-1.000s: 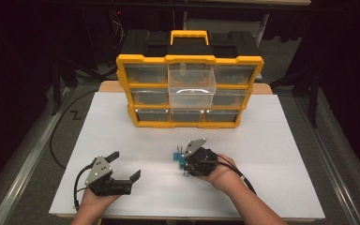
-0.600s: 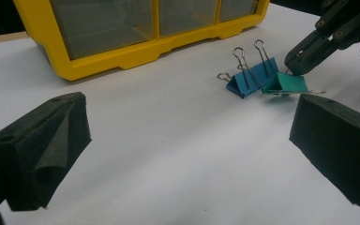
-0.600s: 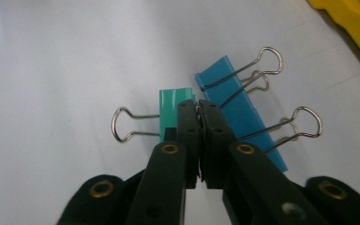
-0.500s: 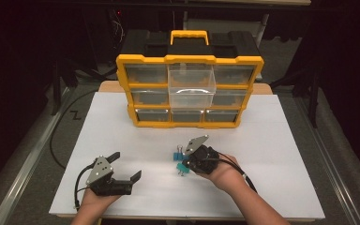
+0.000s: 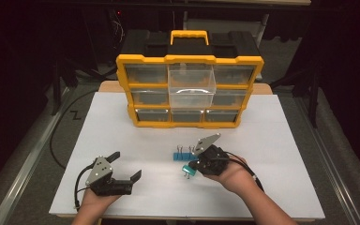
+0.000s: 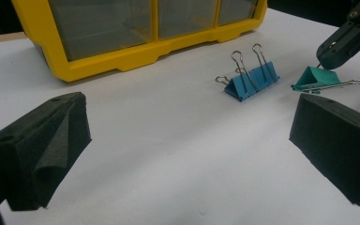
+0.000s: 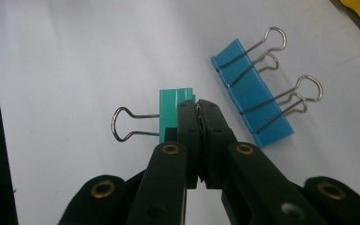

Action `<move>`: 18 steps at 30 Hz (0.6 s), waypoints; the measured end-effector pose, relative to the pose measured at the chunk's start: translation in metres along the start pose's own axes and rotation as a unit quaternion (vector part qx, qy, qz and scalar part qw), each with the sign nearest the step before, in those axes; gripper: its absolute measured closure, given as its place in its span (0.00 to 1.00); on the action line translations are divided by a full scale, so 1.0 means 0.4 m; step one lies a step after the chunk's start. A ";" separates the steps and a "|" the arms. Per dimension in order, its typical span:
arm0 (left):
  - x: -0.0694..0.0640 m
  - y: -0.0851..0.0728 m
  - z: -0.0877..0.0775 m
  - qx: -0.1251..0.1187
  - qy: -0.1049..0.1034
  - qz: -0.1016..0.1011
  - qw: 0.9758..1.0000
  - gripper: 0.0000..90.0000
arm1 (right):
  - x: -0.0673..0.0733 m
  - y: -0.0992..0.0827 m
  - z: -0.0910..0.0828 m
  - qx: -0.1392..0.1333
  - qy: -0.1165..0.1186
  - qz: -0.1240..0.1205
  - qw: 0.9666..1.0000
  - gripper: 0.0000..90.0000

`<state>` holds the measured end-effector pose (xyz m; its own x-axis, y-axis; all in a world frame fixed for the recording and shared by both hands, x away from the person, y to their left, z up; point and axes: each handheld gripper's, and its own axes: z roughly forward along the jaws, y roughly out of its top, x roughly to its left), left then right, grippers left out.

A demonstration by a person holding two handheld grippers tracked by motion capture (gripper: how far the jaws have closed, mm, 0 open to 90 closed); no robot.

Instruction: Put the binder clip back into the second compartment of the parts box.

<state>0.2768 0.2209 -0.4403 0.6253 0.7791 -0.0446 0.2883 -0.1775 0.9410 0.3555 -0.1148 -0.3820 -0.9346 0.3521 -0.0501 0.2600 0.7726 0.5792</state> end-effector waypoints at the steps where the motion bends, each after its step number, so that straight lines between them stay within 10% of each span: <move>1: 0.000 0.000 0.000 0.000 0.000 0.000 1.000 0.00 | 0.000 0.000 0.000 0.000 0.000 0.000 1.000 1.00; 18: -0.004 -0.002 0.005 -0.002 0.004 0.003 1.000 0.00 | -0.037 -0.076 -0.066 0.020 0.023 0.044 0.999 1.00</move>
<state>0.2768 0.2186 -0.4416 0.6206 0.7833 -0.0368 0.2821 -0.1792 0.9425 0.3551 -0.1575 -0.3775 -0.9177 0.3954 0.0371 0.3499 0.7608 0.5465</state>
